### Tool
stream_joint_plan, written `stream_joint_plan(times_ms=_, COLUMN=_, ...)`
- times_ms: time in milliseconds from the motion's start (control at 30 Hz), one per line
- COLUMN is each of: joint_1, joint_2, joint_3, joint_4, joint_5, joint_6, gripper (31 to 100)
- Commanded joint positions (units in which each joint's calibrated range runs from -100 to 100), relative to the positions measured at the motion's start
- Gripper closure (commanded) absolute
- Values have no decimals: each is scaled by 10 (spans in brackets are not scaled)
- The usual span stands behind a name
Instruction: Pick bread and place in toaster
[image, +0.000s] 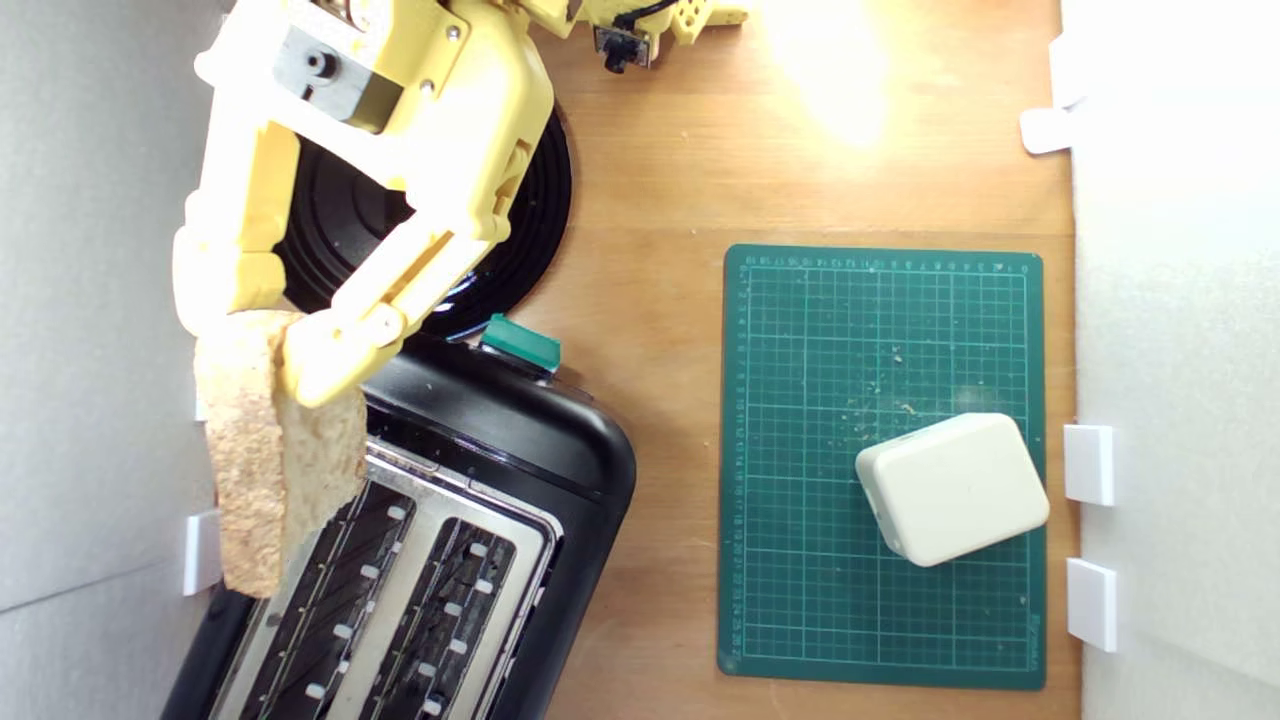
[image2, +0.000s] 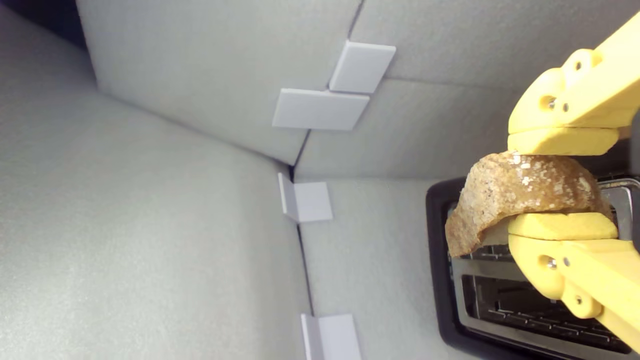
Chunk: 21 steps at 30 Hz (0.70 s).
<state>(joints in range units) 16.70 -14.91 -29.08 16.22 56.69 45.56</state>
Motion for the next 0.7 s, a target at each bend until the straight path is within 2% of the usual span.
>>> stream_joint_plan(times_ms=0, joint_1=-2, joint_2=8, joint_3=-54, joint_4=16, joint_5=-24, joint_6=3, gripper=711)
stream_joint_plan(times_ms=667, joint_1=-14, joint_2=60, joint_3=-68, joint_4=17, joint_5=-33, joint_6=1, gripper=711)
